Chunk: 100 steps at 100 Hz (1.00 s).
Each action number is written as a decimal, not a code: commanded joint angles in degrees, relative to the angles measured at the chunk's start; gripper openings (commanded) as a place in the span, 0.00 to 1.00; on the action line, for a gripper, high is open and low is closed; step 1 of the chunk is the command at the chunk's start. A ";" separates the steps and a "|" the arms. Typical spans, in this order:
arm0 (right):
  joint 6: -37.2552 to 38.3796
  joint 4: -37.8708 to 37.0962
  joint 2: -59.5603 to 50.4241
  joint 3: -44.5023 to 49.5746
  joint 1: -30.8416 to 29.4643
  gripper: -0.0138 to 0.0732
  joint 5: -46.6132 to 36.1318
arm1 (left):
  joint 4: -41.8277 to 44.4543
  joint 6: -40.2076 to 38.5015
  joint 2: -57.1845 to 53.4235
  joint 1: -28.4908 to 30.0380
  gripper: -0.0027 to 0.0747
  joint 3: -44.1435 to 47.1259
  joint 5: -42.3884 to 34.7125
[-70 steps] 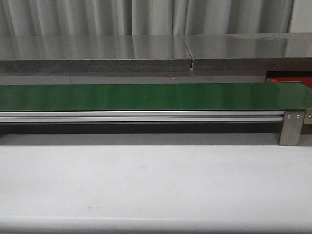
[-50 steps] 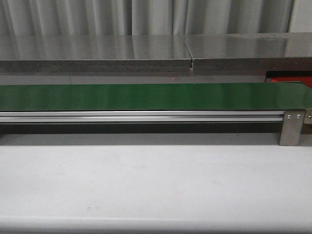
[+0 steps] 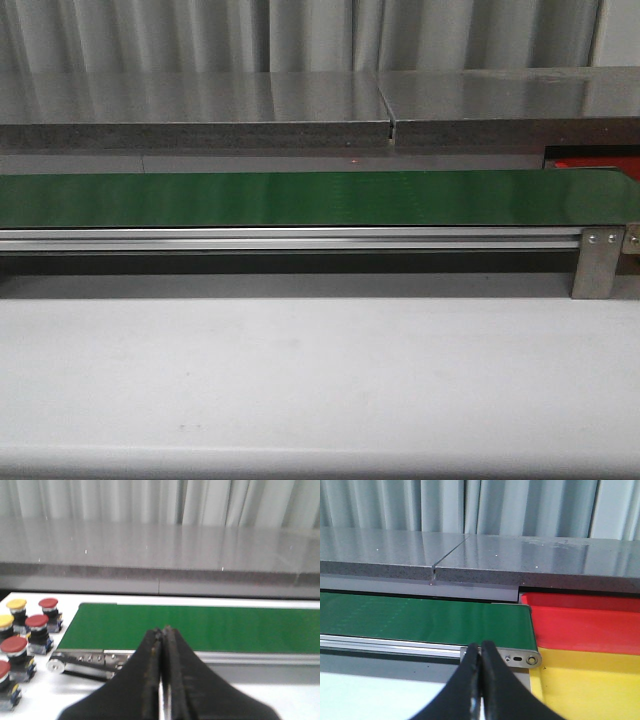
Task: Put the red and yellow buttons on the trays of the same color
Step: 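Move the left gripper down toward the red push-button beside the belt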
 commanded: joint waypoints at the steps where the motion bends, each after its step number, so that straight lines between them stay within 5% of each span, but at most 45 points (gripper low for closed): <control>1: -0.08 -0.68 -0.11 -1.01 -0.01 0.08 -4.81 | 0.90 -0.51 7.39 0.14 0.01 -8.59 5.82; 21: -0.08 -0.68 -0.11 -1.01 -0.01 0.08 -4.81 | -1.82 -0.51 21.57 0.14 0.01 -20.73 16.04; 71: -0.08 -0.68 -0.11 -1.01 -0.01 0.08 -4.81 | -6.00 -0.51 36.53 0.14 0.03 -23.56 14.71; 83: -0.08 -0.68 -0.11 -1.01 -0.01 0.08 -4.81 | -6.00 -0.51 37.18 0.14 0.24 -23.56 15.14; 100: -0.08 -0.68 -0.11 -1.01 -0.01 0.08 -4.81 | -6.00 -0.51 37.18 0.14 0.81 -23.56 15.22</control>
